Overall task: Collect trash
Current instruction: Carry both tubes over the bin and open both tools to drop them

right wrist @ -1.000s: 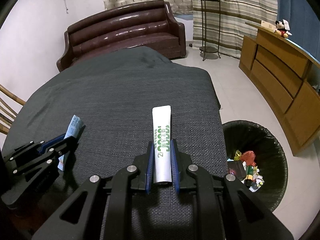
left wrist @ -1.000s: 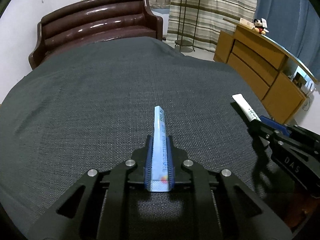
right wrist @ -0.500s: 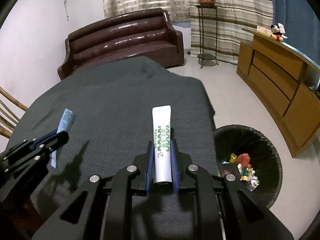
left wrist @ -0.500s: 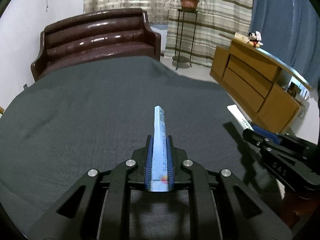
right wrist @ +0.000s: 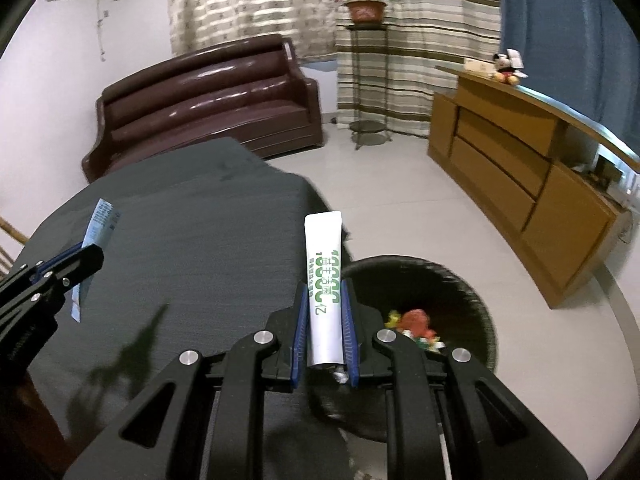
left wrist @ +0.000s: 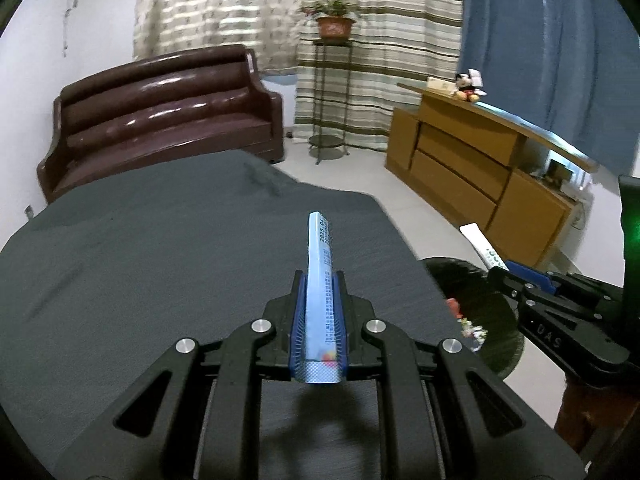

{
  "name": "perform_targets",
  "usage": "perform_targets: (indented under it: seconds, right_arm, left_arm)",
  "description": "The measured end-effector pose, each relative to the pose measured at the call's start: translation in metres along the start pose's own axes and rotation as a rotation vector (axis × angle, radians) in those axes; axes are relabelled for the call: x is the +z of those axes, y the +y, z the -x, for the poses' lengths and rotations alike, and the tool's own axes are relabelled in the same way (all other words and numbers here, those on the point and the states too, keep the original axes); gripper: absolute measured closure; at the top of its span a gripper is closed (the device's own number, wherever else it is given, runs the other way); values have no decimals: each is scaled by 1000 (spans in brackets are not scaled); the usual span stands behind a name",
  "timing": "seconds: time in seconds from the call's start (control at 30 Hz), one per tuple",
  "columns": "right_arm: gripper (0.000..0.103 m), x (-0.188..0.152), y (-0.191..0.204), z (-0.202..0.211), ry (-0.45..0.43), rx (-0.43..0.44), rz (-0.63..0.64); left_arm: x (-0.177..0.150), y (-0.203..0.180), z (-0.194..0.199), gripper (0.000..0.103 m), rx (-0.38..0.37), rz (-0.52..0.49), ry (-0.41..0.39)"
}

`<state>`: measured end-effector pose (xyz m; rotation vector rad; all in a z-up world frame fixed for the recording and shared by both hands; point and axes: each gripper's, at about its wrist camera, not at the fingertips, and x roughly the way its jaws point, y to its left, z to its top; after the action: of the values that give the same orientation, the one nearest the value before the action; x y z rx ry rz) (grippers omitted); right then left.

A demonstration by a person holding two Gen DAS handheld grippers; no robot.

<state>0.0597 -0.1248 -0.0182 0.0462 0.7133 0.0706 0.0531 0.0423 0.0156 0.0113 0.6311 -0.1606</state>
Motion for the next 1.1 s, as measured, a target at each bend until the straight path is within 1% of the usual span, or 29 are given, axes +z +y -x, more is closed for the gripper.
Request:
perform_targets:
  seconds: [0.23,0.47,0.7,1.1]
  right_arm:
    - [86,1,-36,3,-13,-55,-49]
    - [86,4,-57,1,-31,-97,-80]
    - [86,4,-77,-4,-31,-108,-118]
    - [86,3,-91,-10,-33,-116,-151]
  left_arm:
    - [9,-49,-15,90,-62,-60,-16]
    - [11,-85,-32,89,-100,-104,-9]
    - [11,-107,-51,89,-123,-136,17]
    - [15,-131,-77,88,-129,-150,48]
